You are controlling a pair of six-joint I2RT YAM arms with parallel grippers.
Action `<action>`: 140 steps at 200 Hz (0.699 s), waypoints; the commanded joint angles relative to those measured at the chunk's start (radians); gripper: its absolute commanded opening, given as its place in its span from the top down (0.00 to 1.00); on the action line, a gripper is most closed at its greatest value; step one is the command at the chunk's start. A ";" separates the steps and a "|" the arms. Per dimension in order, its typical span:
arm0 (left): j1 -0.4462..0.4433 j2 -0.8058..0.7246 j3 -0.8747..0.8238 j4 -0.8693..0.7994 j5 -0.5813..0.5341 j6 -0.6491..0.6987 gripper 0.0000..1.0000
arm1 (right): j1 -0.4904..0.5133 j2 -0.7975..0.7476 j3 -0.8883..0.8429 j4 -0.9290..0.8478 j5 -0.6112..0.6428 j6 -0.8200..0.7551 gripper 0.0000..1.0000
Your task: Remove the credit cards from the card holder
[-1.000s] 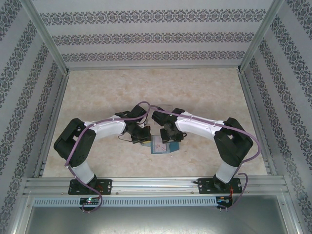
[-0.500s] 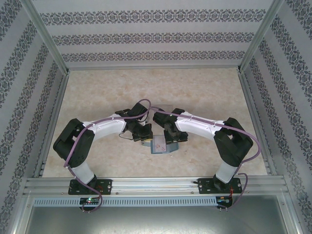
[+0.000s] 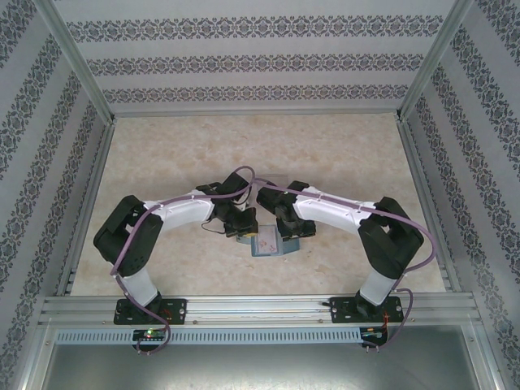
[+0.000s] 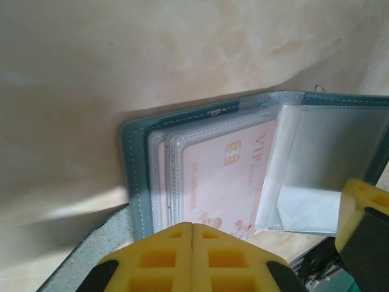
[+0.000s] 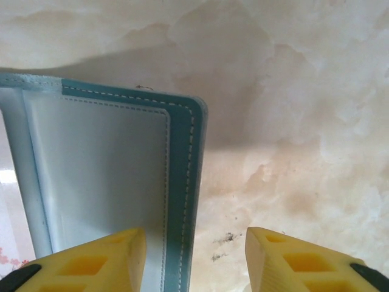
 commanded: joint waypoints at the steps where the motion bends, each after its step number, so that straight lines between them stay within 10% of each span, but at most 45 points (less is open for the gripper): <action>1: -0.020 0.026 0.021 0.040 0.031 -0.017 0.97 | -0.010 -0.053 -0.010 -0.027 0.030 -0.003 0.55; 140: -0.024 0.033 0.011 0.091 0.063 -0.043 1.00 | -0.066 -0.192 -0.098 0.267 -0.315 0.063 0.73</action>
